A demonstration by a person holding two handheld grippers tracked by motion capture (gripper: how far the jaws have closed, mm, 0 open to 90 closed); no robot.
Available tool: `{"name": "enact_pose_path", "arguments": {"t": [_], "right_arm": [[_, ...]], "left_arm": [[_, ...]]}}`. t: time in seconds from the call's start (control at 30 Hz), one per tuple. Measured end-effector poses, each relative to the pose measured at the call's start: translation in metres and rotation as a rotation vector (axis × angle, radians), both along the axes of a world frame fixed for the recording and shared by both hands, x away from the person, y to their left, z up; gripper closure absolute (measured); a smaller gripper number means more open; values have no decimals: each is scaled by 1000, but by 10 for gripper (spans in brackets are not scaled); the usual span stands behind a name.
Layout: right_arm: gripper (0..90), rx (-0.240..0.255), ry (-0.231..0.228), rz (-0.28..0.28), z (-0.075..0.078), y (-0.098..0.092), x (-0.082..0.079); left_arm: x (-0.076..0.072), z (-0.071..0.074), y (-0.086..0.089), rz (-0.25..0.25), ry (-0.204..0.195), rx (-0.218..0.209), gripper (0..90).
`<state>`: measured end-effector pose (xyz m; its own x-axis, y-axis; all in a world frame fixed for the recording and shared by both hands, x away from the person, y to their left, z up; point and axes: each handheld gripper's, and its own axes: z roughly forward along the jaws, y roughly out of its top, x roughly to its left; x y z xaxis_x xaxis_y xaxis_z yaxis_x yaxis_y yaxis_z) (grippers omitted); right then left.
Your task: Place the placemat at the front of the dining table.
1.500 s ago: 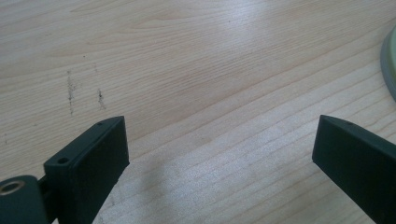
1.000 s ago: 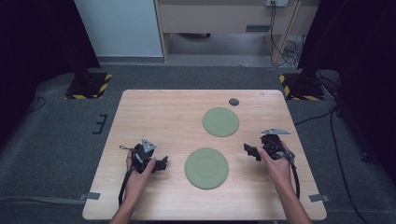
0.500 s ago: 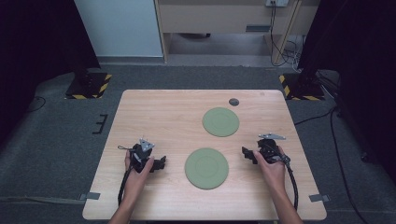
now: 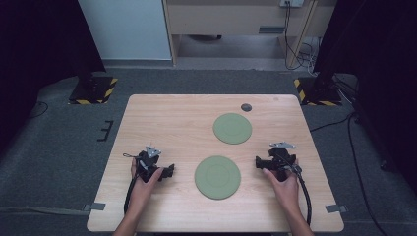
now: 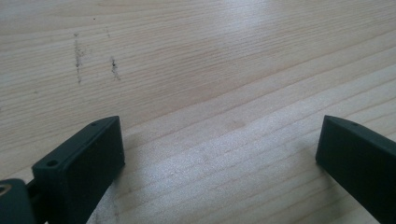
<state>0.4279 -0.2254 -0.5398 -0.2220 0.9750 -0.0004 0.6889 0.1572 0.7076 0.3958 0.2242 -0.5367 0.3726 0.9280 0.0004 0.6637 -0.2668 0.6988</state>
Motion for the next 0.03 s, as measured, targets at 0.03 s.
{"name": "enact_pose_path", "arguments": {"t": [0.03], "right_arm": [[3,0,0,-1,0,0,0]], "left_arm": [[0,0,0,0,0,0,2]]}}
